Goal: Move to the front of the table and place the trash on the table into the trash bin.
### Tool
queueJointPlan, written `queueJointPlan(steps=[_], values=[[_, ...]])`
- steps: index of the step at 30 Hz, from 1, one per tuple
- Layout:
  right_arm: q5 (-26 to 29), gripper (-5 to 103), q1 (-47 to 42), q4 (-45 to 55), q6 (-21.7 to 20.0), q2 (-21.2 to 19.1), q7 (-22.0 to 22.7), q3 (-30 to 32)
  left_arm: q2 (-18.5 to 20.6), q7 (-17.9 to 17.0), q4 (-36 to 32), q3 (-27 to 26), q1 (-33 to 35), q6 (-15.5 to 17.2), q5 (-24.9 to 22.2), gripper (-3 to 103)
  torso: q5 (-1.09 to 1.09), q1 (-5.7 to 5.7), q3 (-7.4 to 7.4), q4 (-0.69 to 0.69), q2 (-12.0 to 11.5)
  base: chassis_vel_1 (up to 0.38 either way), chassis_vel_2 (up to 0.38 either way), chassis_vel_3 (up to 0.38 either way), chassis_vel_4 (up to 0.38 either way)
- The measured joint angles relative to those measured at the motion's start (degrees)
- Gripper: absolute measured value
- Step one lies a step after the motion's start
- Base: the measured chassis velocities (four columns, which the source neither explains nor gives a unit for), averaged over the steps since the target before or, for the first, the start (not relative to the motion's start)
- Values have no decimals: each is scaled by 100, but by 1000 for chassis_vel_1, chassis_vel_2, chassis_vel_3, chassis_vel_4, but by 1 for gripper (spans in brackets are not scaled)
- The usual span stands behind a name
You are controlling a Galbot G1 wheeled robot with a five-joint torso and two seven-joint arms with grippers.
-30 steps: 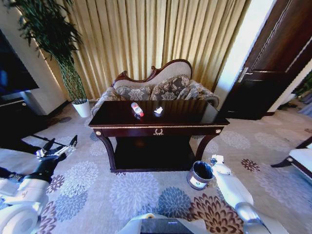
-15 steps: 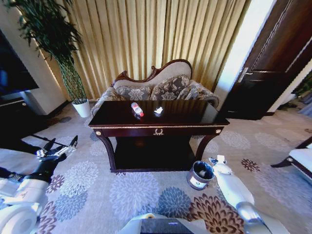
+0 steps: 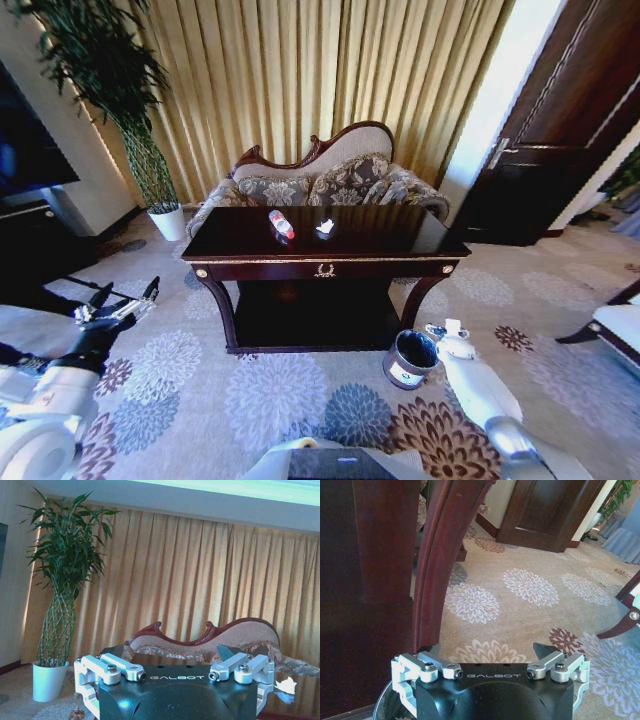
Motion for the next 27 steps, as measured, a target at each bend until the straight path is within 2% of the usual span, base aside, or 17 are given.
queueJointPlan(steps=[3, 5, 6, 9, 10, 11, 14, 16, 17, 21, 22, 26, 27], values=[[277, 100, -109, 243, -59, -74, -41, -5, 7, -3, 6, 0, -3, 2, -2, 100, 0, 0, 0, -1, 0, 0, 0, 0, 0], [631, 100, -377, 830, -235, -202, -368, -5, 8, -6, 20, 9, -13, 6, -1, 100, 0, 0, 0, 0, 0, 0, 0, 0, 0], [631, 100, -377, 830, -235, -202, -368, -5, 8, -6, 20, 9, -13, 6, -1, 100, 0, 0, 0, 0, 0, 0, 0, 0, 0], [823, 100, -673, 1403, -84, -306, -638, 18, 19, -9, 21, 11, -17, 10, -2, 100, 0, 0, 0, -1, 0, 0, 0, 0, 0], [1027, 100, -909, 1901, 36, -375, -766, 70, 36, -10, 21, 10, -17, 13, -2, 100, -1, 0, 0, -1, 0, 0, 0, 0, 0], [1027, 100, -909, 1901, 36, -375, -766, 70, 36, -10, 21, 10, -17, 13, -2, 100, -1, 0, 0, -1, 0, 0, 0, 0, 0], [1375, 100, -1315, 2781, 106, -441, -848, 167, 52, -12, 37, 9, -21, 16, 1, 100, 0, 0, 0, -1, 0, 0, 0, 0, 0], [1723, 100, -1700, 3955, 103, -441, -832, 243, 50, -20, 51, 49, -39, 21, 14, 100, -2, 0, 0, -2, 0, 0, 0, 0, 0], [1723, 100, -1700, 3955, 103, -441, -832, 243, 50, -20, 51, 49, -39, 21, 14, 100, -2, 0, 0, -2, 0, 0, 0, 0, 0], [1767, 100, -2107, 5578, -22, -391, -593, 254, 54, -40, 70, 71, -43, 32, 23, 100, -2, 0, 0, 1, 0, 0, 0, 0, 0], [1767, 100, -2107, 5578, -22, -391, -593, 254, 54, -40, 70, 71, -43, 32, 23, 100, -2, 0, 0, 1, 0, 0, 0, 0, 0], [1620, 100, -2337, 6814, -264, -359, -235, 185, 74, -127, 93, 52, -62, 92, 24, 100, -1, 0, 0, 0, 0, 0, 0, 0, 0], [1620, 100, -2337, 6814, -264, -359, -235, 185, 74, -127, 93, 52, -62, 92, 24, 100, -1, 0, 0, 0, 0, 0, 0, 0, 0]])
